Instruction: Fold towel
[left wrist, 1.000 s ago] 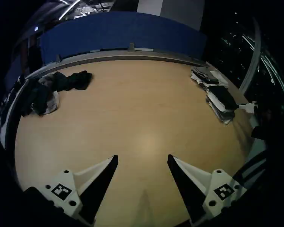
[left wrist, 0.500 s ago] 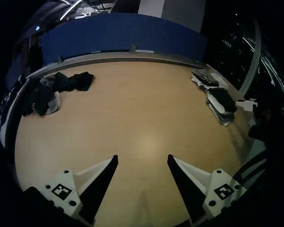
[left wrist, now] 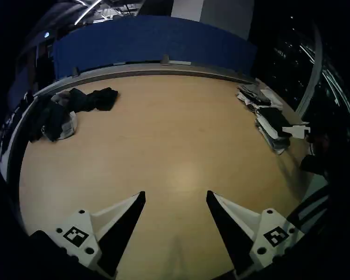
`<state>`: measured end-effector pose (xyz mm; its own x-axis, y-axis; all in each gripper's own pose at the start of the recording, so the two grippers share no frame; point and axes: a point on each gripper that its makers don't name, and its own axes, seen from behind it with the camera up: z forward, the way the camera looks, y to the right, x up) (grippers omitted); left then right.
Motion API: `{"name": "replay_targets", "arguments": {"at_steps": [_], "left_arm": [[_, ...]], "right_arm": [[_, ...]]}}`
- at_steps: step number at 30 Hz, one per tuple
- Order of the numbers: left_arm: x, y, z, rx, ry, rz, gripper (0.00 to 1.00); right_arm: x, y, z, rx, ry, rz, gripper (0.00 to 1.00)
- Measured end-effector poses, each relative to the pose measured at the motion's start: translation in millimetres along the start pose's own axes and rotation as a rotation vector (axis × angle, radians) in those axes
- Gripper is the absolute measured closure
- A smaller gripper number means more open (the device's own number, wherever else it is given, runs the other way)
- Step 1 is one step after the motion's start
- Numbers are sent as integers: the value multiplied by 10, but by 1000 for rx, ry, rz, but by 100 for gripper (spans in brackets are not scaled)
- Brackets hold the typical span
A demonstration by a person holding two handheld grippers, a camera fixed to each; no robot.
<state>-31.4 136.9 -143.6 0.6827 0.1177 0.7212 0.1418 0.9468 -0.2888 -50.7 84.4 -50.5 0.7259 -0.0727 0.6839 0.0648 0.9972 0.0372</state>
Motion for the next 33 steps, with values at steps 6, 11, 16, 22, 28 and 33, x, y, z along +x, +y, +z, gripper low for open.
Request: {"name": "replay_targets", "arguments": {"at_steps": [6, 11, 16, 22, 28, 33], "left_arm": [[-28, -24, 6, 3, -3, -1, 3], [-20, -42, 13, 6, 0, -3, 3], [14, -67, 10, 11, 12, -10, 3], [42, -96, 11, 12, 25, -23, 3], [113, -150, 1, 18, 55, -31, 3], [245, -247, -14, 34, 108, -56, 3]], "right_arm": [[-129, 10, 52, 7, -22, -2, 0], [-55, 7, 12, 9, -5, 0, 0], [192, -20, -137, 10, 63, 7, 0], [399, -103, -269, 17, 122, -2, 0], [598, -263, -400, 26, 197, -15, 0], [736, -481, -507, 47, 269, -11, 0]]}}
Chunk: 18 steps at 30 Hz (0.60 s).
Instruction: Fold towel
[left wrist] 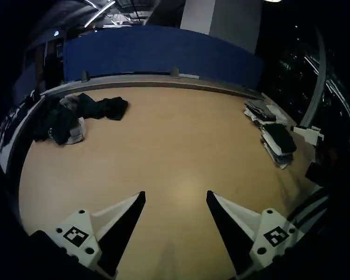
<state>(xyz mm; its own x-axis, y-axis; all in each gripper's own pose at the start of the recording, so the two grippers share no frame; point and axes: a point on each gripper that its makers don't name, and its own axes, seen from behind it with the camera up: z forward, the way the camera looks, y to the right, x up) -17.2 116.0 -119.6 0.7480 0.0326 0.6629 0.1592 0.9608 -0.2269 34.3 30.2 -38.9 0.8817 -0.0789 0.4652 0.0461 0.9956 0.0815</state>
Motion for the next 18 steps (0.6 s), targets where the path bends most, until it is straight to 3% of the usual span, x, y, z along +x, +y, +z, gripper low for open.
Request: {"name": "replay_targets", "arguments": {"at_steps": [8, 11, 15, 18], "left_arm": [[402, -143, -82, 9, 159, -18, 3], [586, -250, -120, 34, 230, -18, 3], [913, -419, -263, 99, 365, -14, 3], [1155, -452, -422, 119, 470, -2, 3]], "right_arm": [[427, -471, -162, 54, 189, -30, 0], [564, -605, -224, 60, 247, -37, 0], [701, -689, -284, 47, 304, -28, 0], [795, -674, -337, 17, 347, -21, 0]]}}
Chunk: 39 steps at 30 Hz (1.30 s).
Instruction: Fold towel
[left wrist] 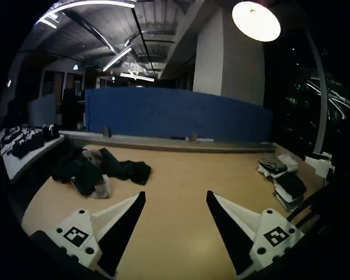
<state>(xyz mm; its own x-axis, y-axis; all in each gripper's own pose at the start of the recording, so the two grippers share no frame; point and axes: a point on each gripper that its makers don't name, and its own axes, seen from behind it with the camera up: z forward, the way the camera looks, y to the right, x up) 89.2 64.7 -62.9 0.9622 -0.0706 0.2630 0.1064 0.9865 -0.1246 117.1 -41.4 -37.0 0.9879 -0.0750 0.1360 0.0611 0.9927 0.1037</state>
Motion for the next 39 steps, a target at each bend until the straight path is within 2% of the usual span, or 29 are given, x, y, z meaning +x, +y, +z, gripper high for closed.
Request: {"name": "replay_targets", "arguments": {"at_steps": [3, 6, 9, 12, 18, 26, 33, 39], "left_arm": [[273, -52, -47, 12, 101, -1, 3], [409, -155, -55, 38, 164, -31, 3], [428, -279, -32, 68, 179, -55, 3], [423, -347, -16, 91, 188, -42, 3], [430, -351, 42, 106, 195, 23, 3], [461, -343, 125, 118, 227, 70, 3], [397, -389, 210, 150, 252, 144, 3], [241, -436, 287, 166, 258, 166, 3]], "right_arm": [[97, 52, -42, -36, 49, 13, 0], [64, 88, -70, -61, 56, 41, 0], [32, 98, -70, -70, 44, 61, 0], [78, 117, -82, -78, 58, 64, 0], [135, 103, -100, -77, 61, 33, 0], [187, 94, -73, -94, 51, -3, 0], [152, 27, -63, -82, 14, -11, 0], [118, 3, -39, -82, -29, -49, 0]]}}
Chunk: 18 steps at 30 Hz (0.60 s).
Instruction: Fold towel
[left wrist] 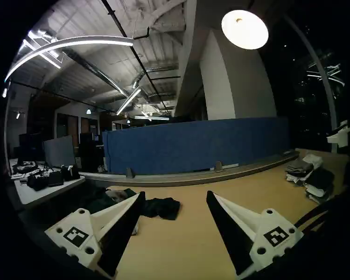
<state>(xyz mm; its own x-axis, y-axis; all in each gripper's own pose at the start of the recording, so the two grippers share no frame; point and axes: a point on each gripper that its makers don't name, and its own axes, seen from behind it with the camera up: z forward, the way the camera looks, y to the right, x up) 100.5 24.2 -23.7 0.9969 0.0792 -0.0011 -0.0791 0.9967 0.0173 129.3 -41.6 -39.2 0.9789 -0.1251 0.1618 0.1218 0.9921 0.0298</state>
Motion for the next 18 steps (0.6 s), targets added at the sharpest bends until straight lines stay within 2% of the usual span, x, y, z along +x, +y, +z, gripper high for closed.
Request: {"name": "replay_targets", "arguments": {"at_steps": [9, 18], "left_arm": [[-293, -40, 56, -8, 27, -6, 3], [-671, -104, 157, -9, 35, -34, 3]], "right_arm": [[48, 19, 101, -27, -7, -16, 0], [-36, -119, 229, -27, 3, -67, 0]]}}
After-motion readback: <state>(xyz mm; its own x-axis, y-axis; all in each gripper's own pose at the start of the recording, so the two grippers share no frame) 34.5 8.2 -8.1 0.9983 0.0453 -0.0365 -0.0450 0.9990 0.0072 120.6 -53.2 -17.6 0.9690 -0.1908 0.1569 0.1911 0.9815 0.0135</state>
